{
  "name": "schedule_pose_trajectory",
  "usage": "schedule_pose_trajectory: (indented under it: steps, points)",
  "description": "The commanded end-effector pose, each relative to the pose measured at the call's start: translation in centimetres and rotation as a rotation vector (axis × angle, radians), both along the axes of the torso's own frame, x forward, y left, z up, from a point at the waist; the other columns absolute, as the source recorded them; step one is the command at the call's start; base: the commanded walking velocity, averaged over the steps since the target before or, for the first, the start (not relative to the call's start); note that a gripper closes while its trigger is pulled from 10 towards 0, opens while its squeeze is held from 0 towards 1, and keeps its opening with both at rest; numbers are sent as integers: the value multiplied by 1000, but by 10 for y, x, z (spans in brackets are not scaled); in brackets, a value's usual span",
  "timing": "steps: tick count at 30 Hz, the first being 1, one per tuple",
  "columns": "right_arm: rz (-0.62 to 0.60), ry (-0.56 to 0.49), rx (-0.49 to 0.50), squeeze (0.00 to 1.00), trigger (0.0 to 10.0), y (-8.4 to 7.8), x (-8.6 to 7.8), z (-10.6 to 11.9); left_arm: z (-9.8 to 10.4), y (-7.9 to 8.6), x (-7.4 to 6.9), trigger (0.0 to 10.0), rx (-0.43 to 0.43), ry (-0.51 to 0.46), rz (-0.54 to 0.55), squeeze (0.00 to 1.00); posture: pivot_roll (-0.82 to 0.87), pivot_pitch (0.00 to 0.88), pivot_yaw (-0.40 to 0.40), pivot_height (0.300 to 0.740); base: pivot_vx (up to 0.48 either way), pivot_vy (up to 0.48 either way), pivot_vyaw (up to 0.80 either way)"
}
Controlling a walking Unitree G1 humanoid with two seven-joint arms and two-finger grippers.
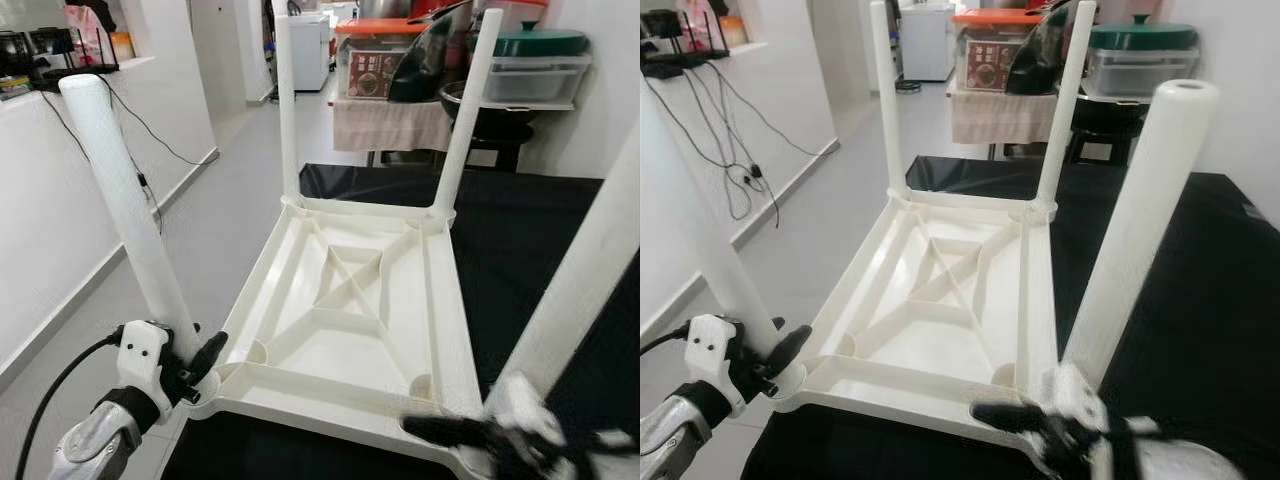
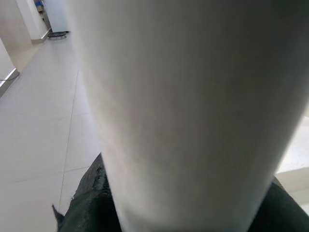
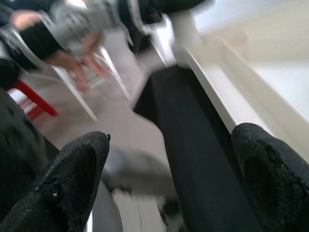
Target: Building children table
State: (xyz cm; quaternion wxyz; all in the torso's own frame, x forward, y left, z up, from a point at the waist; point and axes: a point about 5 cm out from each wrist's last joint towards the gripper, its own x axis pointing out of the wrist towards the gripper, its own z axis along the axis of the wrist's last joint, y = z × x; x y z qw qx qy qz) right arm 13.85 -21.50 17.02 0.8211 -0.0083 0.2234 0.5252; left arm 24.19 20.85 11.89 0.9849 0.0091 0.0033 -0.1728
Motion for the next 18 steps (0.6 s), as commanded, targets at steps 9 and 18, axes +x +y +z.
schedule_pose_trajectory:
  steps: [9,18]
  points:
    - [-145,-83,-225,0,10000,-63,-15,44,-6,5,3,0,16,31,-4,0,-119,0,26,740,0,0,0]
    - [-236,-442,7,0,10000,-59,16,107,-2,6,6,0,20,12,-17,0,-105,0,30,740,0,0,0]
